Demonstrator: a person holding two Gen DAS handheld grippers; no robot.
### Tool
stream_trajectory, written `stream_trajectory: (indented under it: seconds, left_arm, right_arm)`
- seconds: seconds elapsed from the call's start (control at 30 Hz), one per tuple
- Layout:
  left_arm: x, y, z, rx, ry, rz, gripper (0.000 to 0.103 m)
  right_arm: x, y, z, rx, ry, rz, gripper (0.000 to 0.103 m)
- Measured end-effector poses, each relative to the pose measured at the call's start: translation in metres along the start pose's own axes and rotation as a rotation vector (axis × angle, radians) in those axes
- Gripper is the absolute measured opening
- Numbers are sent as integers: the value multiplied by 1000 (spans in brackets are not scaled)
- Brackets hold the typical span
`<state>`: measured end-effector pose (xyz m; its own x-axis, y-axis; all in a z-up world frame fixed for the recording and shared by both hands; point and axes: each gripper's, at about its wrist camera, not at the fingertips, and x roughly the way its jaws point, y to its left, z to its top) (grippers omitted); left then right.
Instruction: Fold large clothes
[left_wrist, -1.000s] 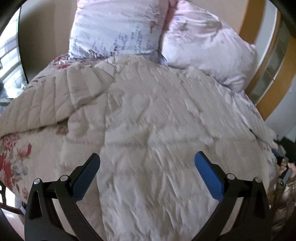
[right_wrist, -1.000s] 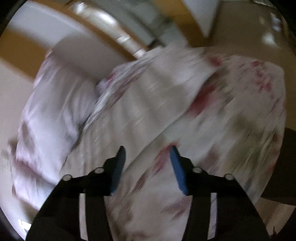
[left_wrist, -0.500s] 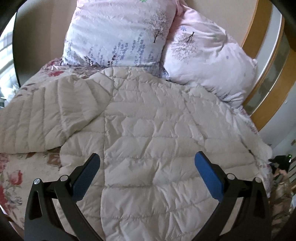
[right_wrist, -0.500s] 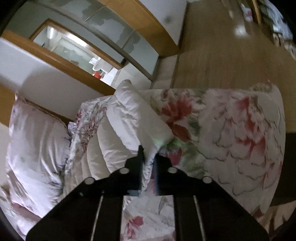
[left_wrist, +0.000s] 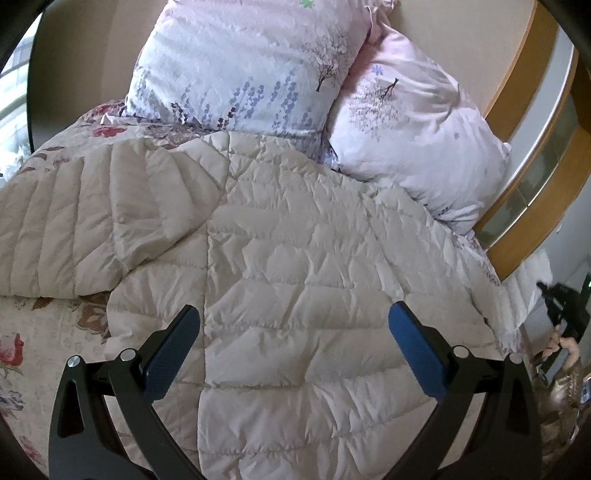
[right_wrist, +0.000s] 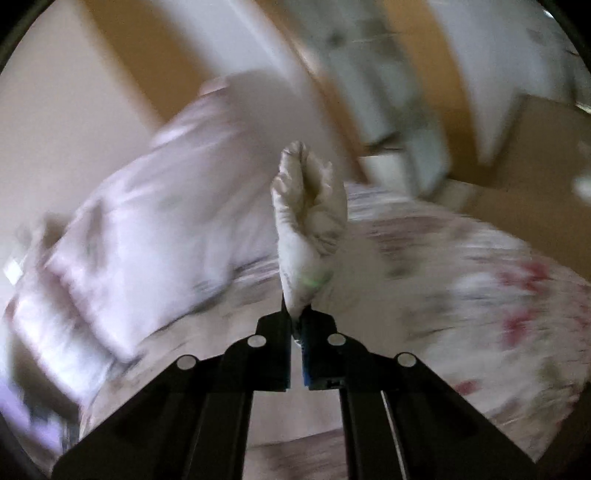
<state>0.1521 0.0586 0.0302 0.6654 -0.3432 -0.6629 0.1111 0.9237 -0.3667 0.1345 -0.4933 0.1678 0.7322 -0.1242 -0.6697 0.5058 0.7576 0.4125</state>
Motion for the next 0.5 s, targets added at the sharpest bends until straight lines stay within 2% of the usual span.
stream_trajectory:
  seconds: [0.13,0.2,0.3,0.4,0.5]
  left_arm:
    - [-4,2,2,-16,-22,-23,102]
    - [-4,4,2,-26,-24,-31,102]
    - [-4,9,3,-44,-23,-46,102]
    - [-4,13,3,-63,-19,-56,102]
    - [-4,15,2,-68,-16,-66,102]
  right_arm:
    - [8,94,-40,-198,112,206,5]
    - [19,129,-65,-261,182,274,5]
    - [40,167,-105,-331,299,331,5]
    - [61,192,-144,-366,406,345,5]
    - [75,212,-169,-387,470,355,5]
